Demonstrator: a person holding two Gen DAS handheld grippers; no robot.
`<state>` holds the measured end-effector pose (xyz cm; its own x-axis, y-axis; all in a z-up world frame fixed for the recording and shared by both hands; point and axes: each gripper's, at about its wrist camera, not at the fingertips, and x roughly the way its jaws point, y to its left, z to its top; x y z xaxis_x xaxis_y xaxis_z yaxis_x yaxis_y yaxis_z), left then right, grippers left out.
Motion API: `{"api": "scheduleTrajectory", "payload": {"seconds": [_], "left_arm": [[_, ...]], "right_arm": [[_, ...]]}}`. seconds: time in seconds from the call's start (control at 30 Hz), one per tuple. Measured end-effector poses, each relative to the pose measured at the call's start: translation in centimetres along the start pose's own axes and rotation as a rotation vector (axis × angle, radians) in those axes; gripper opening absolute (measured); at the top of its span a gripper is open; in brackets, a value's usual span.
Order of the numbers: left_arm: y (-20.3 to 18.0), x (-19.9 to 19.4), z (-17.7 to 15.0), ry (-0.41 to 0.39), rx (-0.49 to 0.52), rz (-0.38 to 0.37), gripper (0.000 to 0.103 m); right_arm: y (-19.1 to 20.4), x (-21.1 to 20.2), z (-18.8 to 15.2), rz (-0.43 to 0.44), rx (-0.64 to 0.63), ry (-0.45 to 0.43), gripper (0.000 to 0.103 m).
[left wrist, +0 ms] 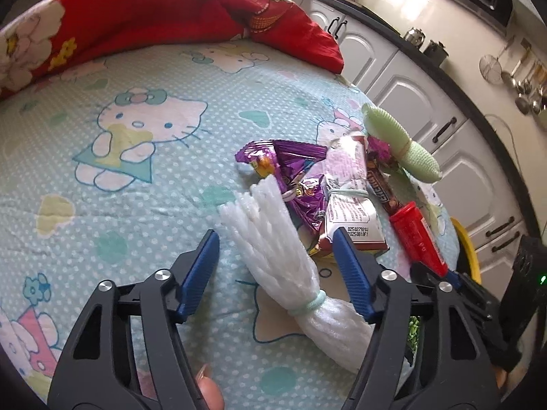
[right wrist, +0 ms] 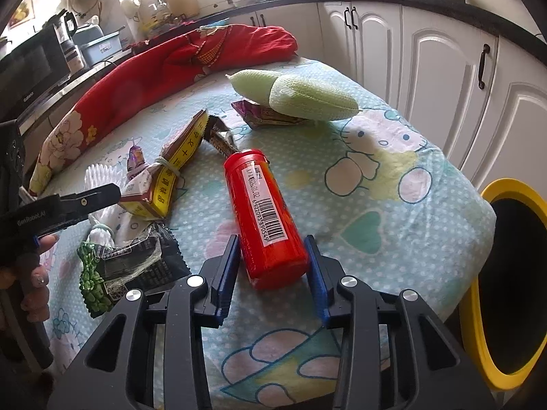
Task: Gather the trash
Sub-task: 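Grasp the red cylinder with the right tool while the left tool grasps the white mesh bag, then carry the red cylinder and white mesh bag over the yellow bin with both tools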
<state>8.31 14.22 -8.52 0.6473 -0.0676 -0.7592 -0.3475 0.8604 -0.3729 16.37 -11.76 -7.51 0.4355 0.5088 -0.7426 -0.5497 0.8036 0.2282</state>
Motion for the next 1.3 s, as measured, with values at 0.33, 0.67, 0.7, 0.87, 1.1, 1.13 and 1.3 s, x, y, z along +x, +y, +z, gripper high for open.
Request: {"api": "scheduleTrajectory", "payload": {"seconds": [0.33,0.67,0.7,0.87,1.1,1.13,1.3], "left_arm": [[1.2,0.0,0.2,0.024,-0.032,-0.008,0.017],[0.8,-2.7,1.4,-0.072,0.008,0.027,0.012],[0.7,-3.2,1.6,-0.094,0.017,0.038,0.012],[-0.1,-5.2,2.4,-0.194,0.076,0.112,0.012],[-1.6,-7.0,3.6,-0.278,0.099,0.126,0.012],[-2.1,-7.1,3.7,-0.283,0.103,0.116,0.012],[-4.7,-6.6,3.9,-0.286,0.129,0.068,0.012]], "right_arm": [[0.1,-0.1,0.0,0.005,0.006,0.001,0.035],[-0.5,-2.0,0.1,0.006,0.000,-0.041,0.033],[-0.5,-2.2,0.1,0.005,-0.002,-0.046,0.033],[-0.9,-3.3,0.0,0.003,-0.020,-0.063,0.033],[-1.5,-4.7,-0.3,0.004,-0.024,-0.084,0.032],[-1.7,-4.9,-0.2,0.006,-0.021,-0.088,0.032],[-2.2,-5.8,-0.1,0.006,-0.012,-0.111,0.032]]}}
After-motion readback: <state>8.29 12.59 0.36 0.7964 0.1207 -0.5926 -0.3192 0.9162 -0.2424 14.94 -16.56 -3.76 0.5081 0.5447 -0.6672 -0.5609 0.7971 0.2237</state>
